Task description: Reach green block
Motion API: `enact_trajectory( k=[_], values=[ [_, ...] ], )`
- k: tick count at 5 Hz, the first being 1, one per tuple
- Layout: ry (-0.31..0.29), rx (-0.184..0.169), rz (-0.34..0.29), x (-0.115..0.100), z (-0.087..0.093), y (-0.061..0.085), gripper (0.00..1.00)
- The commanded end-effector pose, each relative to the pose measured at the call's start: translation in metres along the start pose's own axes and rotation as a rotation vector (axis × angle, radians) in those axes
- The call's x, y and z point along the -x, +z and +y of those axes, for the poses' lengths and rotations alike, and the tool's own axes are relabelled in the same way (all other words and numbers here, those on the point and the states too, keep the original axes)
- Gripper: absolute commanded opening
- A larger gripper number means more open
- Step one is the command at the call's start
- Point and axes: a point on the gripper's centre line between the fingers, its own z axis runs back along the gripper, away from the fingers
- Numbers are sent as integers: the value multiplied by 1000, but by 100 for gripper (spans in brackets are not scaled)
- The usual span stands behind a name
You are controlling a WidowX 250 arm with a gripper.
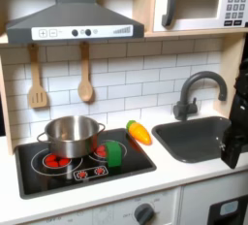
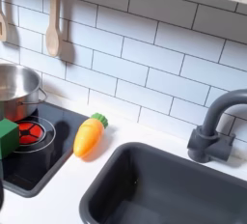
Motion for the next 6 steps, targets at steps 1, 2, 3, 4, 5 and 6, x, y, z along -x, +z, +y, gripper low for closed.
enact_trajectory(
  k=[1,2,3,4,5,6],
  values=[
    [0,0,-2,0,0,0,100],
    [2,3,-11,-8,3,-4,100],
    [-18,-9,-27,-19,14,-4,100],
    [-26,-26,-8,-26,24,-11,100],
    [-36,-29,-11,-31,33,-14,100],
    [-23,-40,-11,-38,43,-16,100]
  ],
)
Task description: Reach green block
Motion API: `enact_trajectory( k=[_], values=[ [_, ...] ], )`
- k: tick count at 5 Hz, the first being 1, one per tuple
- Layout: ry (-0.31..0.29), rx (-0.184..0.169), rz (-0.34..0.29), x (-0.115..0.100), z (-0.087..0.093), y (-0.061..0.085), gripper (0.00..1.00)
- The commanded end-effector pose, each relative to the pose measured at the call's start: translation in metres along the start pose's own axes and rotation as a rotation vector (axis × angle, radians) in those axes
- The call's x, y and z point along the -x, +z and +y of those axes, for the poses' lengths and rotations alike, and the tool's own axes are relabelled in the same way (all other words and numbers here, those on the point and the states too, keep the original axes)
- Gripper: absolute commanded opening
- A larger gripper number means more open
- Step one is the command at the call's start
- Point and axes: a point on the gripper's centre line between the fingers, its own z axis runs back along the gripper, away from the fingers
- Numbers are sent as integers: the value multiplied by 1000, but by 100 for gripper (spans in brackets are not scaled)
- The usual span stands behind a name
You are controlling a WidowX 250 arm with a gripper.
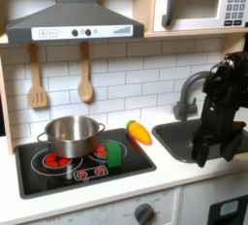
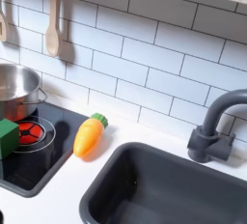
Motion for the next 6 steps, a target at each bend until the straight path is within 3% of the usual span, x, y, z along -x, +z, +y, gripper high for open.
enact_trajectory(
  k=[1,6],
  values=[
    [15,-13,-13,-15,16,-2,100],
    [46,-21,-45,-60,52,-9,100]
  ],
)
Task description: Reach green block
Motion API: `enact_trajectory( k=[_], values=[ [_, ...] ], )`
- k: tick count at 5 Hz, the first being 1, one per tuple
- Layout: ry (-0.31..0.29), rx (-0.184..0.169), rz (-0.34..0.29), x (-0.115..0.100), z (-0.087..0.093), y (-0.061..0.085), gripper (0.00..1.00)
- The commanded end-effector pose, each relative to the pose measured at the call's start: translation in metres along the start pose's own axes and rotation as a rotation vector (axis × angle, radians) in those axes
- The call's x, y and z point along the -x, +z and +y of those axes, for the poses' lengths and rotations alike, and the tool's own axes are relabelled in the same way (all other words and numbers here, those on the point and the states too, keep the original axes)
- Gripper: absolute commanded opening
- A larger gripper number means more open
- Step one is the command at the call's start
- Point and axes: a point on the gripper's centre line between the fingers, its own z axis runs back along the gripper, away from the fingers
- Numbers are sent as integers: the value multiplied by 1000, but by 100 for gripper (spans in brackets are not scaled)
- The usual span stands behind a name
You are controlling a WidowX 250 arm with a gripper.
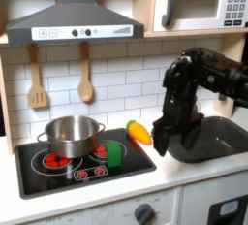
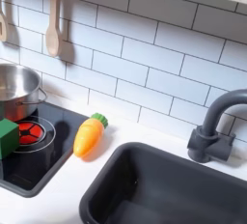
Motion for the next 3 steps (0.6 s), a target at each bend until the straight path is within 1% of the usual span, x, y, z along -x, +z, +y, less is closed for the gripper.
enact_trajectory(
  k=[1,3],
  values=[
    [-10,-5,-7,-18,15,-5,100],
    [-34,-1,-15,-39,25,-11,100]
  ],
)
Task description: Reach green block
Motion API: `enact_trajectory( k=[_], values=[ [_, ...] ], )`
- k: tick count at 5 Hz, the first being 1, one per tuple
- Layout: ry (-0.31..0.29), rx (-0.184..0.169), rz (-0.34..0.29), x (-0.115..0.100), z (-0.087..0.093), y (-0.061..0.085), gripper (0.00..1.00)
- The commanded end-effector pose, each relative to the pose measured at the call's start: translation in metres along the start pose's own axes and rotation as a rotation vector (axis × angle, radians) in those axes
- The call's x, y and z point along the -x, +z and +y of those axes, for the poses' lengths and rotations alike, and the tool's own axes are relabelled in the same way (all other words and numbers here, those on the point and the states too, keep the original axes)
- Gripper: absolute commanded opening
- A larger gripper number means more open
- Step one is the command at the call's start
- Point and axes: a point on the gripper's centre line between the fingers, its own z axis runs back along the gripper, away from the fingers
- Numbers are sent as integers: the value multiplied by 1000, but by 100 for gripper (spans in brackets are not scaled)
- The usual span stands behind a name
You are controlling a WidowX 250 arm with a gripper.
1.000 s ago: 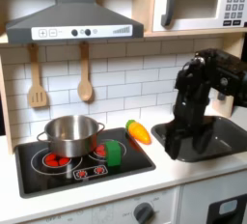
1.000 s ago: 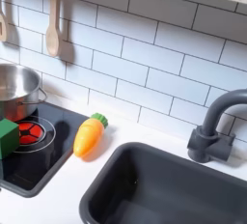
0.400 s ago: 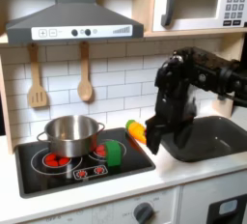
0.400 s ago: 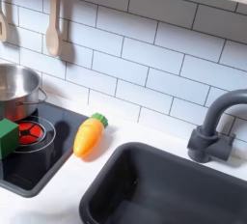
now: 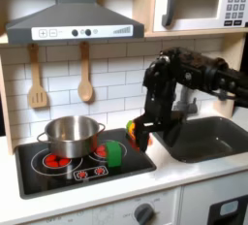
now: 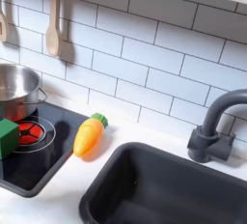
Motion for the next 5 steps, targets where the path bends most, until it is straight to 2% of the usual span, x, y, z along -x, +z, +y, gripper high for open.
enact_trajectory(
  k=[1,3,5],
  values=[
    [-3,6,-7,-20,13,-6,100],
    [-19,3,-3,-38,24,-15,100],
    [-38,3,-11,-54,26,-22,100]
  ],
)
